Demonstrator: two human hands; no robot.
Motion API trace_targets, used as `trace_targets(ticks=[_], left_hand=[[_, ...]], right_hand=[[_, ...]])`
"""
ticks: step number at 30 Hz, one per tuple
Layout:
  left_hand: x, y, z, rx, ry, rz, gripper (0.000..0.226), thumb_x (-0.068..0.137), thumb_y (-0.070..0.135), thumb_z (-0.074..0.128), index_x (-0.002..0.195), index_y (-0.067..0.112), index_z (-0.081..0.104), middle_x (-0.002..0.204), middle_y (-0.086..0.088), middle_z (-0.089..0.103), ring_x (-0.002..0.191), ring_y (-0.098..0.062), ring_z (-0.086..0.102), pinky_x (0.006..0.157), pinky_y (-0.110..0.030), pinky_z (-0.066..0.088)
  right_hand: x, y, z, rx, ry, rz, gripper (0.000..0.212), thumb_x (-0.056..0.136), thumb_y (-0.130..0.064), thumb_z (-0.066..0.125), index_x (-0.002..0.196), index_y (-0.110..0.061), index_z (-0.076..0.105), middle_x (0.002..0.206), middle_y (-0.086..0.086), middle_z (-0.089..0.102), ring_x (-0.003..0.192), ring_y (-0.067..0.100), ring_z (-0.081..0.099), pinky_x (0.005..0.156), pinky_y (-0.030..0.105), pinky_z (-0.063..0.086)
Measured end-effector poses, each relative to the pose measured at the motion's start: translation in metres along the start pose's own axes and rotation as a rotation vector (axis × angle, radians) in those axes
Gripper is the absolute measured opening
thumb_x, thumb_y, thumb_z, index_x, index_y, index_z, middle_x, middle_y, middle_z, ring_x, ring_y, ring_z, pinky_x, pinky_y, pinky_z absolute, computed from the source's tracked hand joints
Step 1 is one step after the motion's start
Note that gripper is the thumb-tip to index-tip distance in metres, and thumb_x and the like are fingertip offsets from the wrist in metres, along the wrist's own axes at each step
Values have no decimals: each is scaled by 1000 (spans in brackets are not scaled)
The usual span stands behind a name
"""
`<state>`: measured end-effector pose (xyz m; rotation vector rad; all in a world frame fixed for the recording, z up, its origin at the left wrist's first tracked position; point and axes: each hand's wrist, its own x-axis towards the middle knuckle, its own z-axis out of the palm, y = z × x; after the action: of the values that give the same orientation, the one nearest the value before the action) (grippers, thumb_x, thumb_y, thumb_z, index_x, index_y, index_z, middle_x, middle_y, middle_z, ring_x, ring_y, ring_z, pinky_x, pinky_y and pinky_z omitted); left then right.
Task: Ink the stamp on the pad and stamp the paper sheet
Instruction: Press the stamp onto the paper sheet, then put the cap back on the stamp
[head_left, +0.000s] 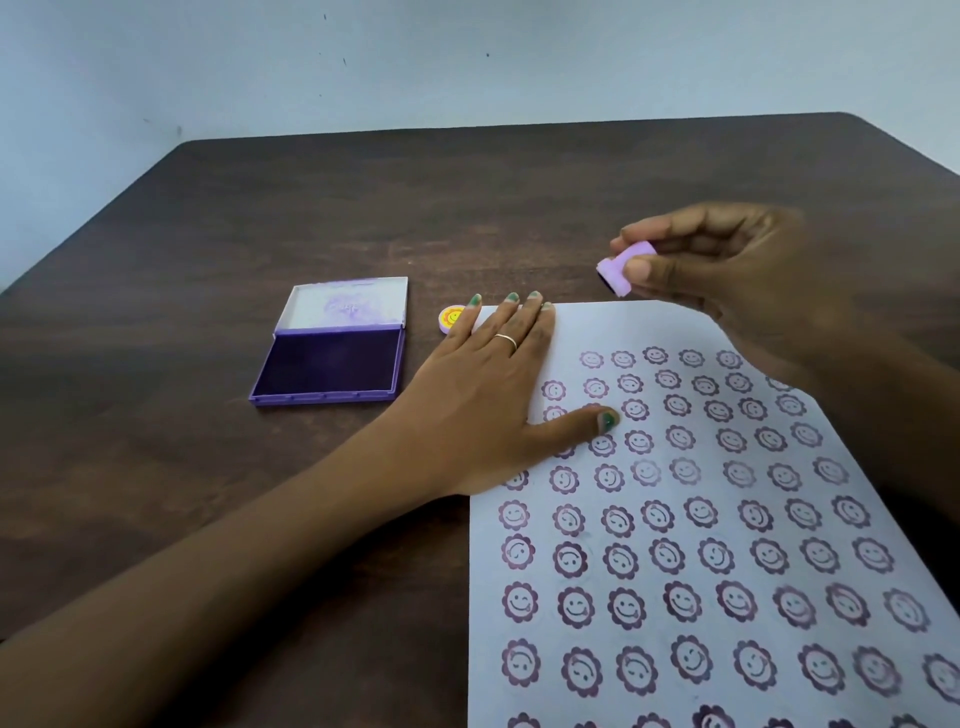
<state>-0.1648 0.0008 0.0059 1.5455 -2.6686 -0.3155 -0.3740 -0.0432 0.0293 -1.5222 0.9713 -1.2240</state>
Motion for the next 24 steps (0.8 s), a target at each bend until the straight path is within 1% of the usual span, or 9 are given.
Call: trace_targets(ticks=[4,7,9,11,14,16,18,21,24], left_hand=[[1,0,1,17,23,8,96,75,76,16,148,19,-8,159,4,-9,144,-8,-11,111,-28,-18],[1,-2,1,25,67,21,94,78,75,18,149,19,-5,160,4,-5,145,-8,-8,111,-28,-18],[0,-3,-2,22,113,30,91,78,75,17,150,21,0,160,4,1,145,-9,-3,113,-29,-16],[0,-7,-8,33,168,30,88,78,75,16,149,24,10,159,4,10,146,-10,4,115,-33,-13],[0,-17,-19,55,235,3,72,86,68,24,145,29,27,156,5,23,144,-11,18,118,-41,-10],[0,-25,-26,73,274,-24,58,90,59,32,142,31,34,154,5,30,141,-11,24,118,-44,-9],[0,-32,-32,90,298,-61,50,92,49,36,138,32,40,150,6,37,138,-12,31,118,-45,-10],[-1,-39,-38,125,281,-104,43,92,41,37,133,34,45,143,9,45,132,-12,40,116,-44,-12],[-2,-44,-40,132,241,-116,39,92,41,39,130,36,47,138,12,50,128,-10,43,116,-46,-11]], right_hand=[[-1,1,1,-8,-10,7,32,60,-18,77,91,-15,71,92,2,76,88,21,71,74,24,57],[-1,2,1,26,-15,23,33,61,-17,76,93,-12,71,95,5,75,90,23,71,75,24,56],[-1,2,1,78,-28,49,32,64,-15,75,95,-10,70,97,8,75,92,23,70,76,24,56],[-1,2,0,172,-42,85,30,67,-11,72,97,-8,69,98,8,75,94,23,70,76,24,56],[1,2,-1,328,-35,134,26,70,-6,66,96,-7,69,97,8,75,96,22,69,76,23,56],[2,1,-2,391,-20,154,25,69,-5,64,94,-8,70,96,7,75,96,21,69,75,23,56],[2,0,-2,427,-4,178,26,69,-5,63,93,-8,70,94,6,76,96,20,69,74,21,56],[2,-3,-1,448,13,197,26,68,-5,62,93,-8,69,93,6,76,94,18,70,72,20,56],[1,-4,0,445,22,205,27,68,-5,63,94,-8,69,93,6,76,94,19,70,71,20,56]])
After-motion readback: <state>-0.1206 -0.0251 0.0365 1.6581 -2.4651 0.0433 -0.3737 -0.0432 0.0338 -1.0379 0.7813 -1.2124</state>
